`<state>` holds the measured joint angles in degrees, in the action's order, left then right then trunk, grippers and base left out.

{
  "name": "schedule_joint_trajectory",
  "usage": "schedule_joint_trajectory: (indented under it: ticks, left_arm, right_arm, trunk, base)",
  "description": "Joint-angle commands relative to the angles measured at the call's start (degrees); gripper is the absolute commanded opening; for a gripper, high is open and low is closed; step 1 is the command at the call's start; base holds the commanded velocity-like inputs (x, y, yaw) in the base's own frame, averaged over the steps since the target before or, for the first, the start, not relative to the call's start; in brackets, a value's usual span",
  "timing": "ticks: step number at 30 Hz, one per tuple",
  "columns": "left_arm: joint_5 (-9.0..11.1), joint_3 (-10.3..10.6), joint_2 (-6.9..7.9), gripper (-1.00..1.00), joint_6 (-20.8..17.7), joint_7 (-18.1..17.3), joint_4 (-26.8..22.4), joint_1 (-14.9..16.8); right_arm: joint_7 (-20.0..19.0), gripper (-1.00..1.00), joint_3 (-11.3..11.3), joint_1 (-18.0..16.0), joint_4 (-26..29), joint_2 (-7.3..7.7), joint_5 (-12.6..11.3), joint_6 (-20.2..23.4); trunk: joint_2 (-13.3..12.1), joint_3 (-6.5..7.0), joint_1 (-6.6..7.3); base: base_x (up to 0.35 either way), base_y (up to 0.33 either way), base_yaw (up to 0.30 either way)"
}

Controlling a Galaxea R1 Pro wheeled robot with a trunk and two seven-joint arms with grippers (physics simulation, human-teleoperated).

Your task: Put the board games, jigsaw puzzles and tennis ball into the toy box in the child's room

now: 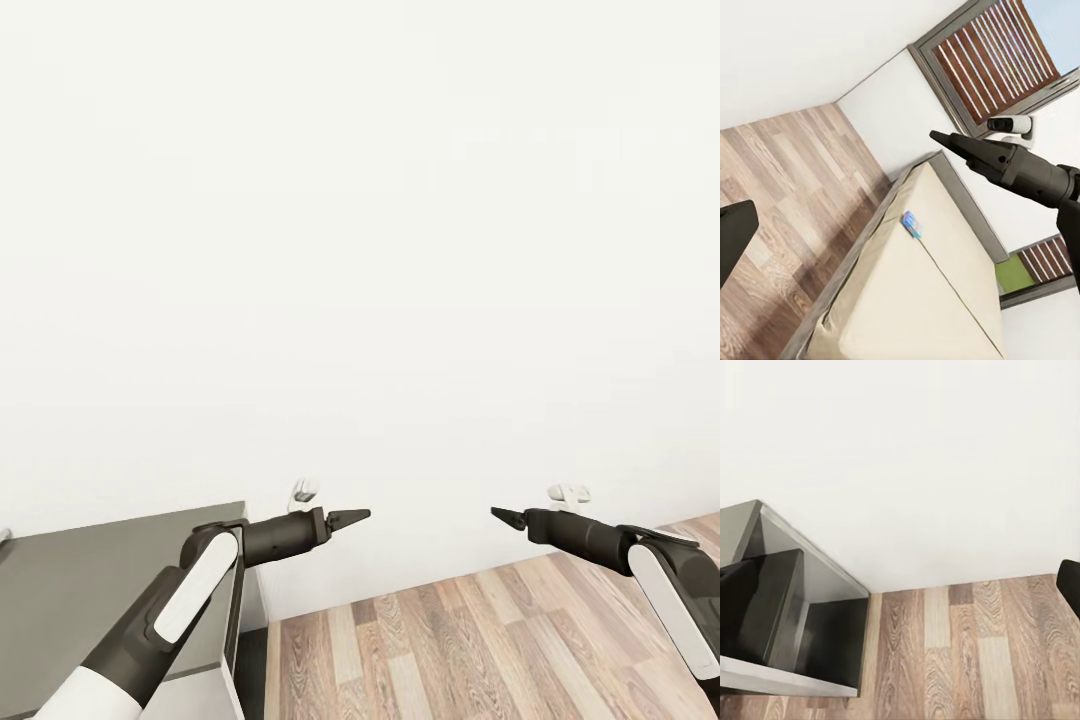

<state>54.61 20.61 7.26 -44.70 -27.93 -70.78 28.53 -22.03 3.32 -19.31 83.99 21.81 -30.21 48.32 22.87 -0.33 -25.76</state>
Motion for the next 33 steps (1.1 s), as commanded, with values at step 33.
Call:
schedule_joint_trajectory:
  ticks: [33]
  left_arm:
    - [0.1, 0.0, 0.03, 1.0, -0.2, 0.0, 2.5, 0.0]
  right_arm:
    - [-0.3, 1.0, 0.0, 0.0, 0.0, -0.01, -0.2, 0.5]
  trunk:
    - [0.1, -0.04, -0.02]
  base:
    - [0.0, 0.0, -0.171]
